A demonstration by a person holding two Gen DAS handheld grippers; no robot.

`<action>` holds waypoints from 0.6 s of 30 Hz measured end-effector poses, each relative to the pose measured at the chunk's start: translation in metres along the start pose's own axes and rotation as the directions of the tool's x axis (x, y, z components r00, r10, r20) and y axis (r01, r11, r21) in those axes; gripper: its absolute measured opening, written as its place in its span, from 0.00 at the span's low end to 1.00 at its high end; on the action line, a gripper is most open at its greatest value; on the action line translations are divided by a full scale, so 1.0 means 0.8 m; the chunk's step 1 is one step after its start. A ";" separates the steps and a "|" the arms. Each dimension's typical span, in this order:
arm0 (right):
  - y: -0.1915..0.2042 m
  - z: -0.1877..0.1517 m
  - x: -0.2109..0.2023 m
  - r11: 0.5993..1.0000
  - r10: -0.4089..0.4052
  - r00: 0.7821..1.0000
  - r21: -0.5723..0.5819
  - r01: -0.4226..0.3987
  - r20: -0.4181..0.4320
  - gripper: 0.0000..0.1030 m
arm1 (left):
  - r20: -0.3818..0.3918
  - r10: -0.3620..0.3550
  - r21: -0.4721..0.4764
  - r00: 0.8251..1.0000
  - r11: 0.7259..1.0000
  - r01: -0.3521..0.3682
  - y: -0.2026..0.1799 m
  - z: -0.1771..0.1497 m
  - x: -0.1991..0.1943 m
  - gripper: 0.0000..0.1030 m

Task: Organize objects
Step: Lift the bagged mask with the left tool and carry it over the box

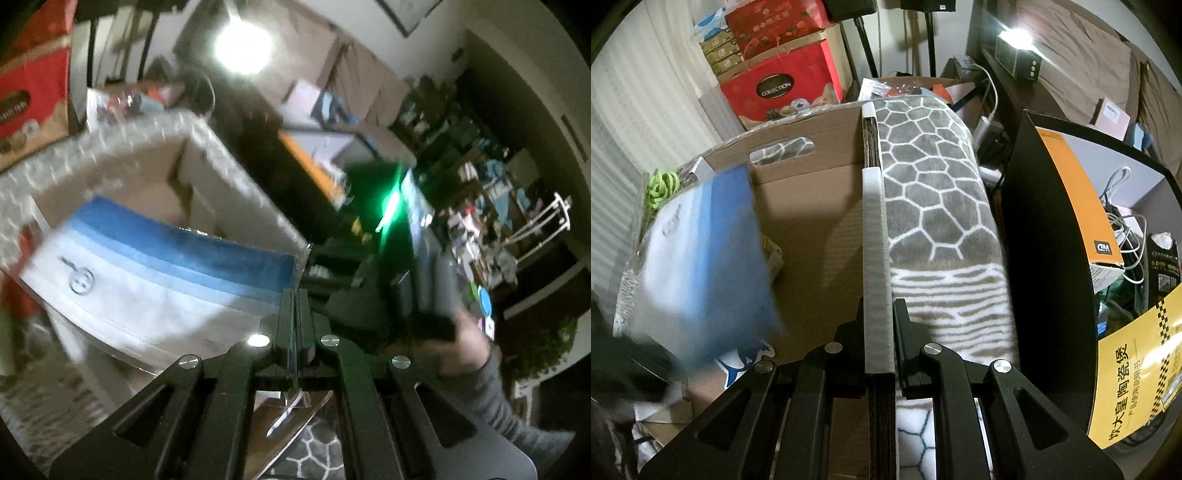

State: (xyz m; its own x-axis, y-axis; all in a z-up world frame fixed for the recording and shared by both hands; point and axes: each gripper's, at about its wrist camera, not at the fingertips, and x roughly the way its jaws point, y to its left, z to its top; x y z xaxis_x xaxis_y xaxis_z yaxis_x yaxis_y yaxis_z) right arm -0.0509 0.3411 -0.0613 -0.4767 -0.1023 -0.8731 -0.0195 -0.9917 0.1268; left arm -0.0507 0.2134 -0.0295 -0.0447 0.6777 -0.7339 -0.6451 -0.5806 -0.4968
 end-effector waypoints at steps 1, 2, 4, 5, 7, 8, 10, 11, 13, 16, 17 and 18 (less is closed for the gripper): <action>0.000 0.000 0.000 1.000 -0.002 1.000 -0.003 0.002 -0.001 0.10 | -0.008 0.006 0.006 1.000 1.000 -0.006 0.001 -0.005 0.006 0.00; 0.001 0.000 0.001 1.000 -0.002 1.000 -0.003 0.002 -0.002 0.10 | -0.017 0.013 0.014 1.000 1.000 -0.013 0.002 -0.010 0.010 0.00; 0.000 0.000 0.001 1.000 -0.001 1.000 -0.001 0.001 -0.003 0.10 | -0.049 -0.001 0.021 0.999 1.000 0.003 0.007 -0.018 0.015 0.01; 0.000 0.000 0.000 1.000 -0.001 1.000 -0.001 0.001 -0.003 0.10 | -0.068 -0.004 0.029 0.998 1.000 0.006 0.008 -0.022 0.016 0.01; 0.000 0.000 0.000 1.000 -0.002 1.000 -0.002 0.002 -0.003 0.10 | -0.064 0.005 0.036 0.998 0.999 -0.002 0.010 -0.028 0.009 0.04; -0.001 0.000 0.000 1.000 -0.002 1.000 -0.002 0.002 -0.003 0.10 | -0.045 0.008 0.038 0.999 0.999 -0.006 0.011 -0.030 -0.002 0.04; -0.001 0.000 0.000 1.000 -0.001 1.000 -0.001 0.001 -0.003 0.10 | -0.011 0.011 0.027 1.000 1.000 -0.010 0.017 -0.029 -0.023 0.10; -0.001 0.000 0.000 1.000 0.000 1.000 0.000 0.000 -0.003 0.10 | 0.015 0.010 0.016 1.000 1.000 -0.010 0.022 -0.029 -0.036 0.20; 0.000 0.001 0.000 1.000 -0.001 1.000 -0.001 0.001 -0.003 0.10 | 0.073 0.028 -0.021 0.997 0.999 -0.027 0.040 -0.027 -0.061 0.31; -0.001 0.001 0.000 1.000 -0.002 1.000 -0.003 0.002 -0.004 0.10 | 0.121 0.092 -0.107 0.988 0.991 -0.079 0.072 -0.023 -0.087 0.34; -0.001 0.001 0.000 1.000 -0.002 1.000 -0.002 0.002 -0.003 0.10 | 0.123 0.105 -0.138 0.987 0.987 -0.087 0.083 -0.022 -0.093 0.34; -0.001 0.001 0.000 1.000 -0.002 1.000 -0.001 0.002 -0.003 0.10 | 0.126 0.123 -0.172 0.984 0.980 -0.101 0.094 -0.021 -0.096 0.34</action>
State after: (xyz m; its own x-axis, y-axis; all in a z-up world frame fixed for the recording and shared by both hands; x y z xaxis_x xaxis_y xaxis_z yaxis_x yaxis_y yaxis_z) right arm -0.0513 0.3418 -0.0614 -0.4736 -0.1011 -0.8749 -0.0189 -0.9920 0.1249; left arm -0.0830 0.1096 -0.0183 -0.2192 0.6524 -0.7255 -0.4966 -0.7146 -0.4926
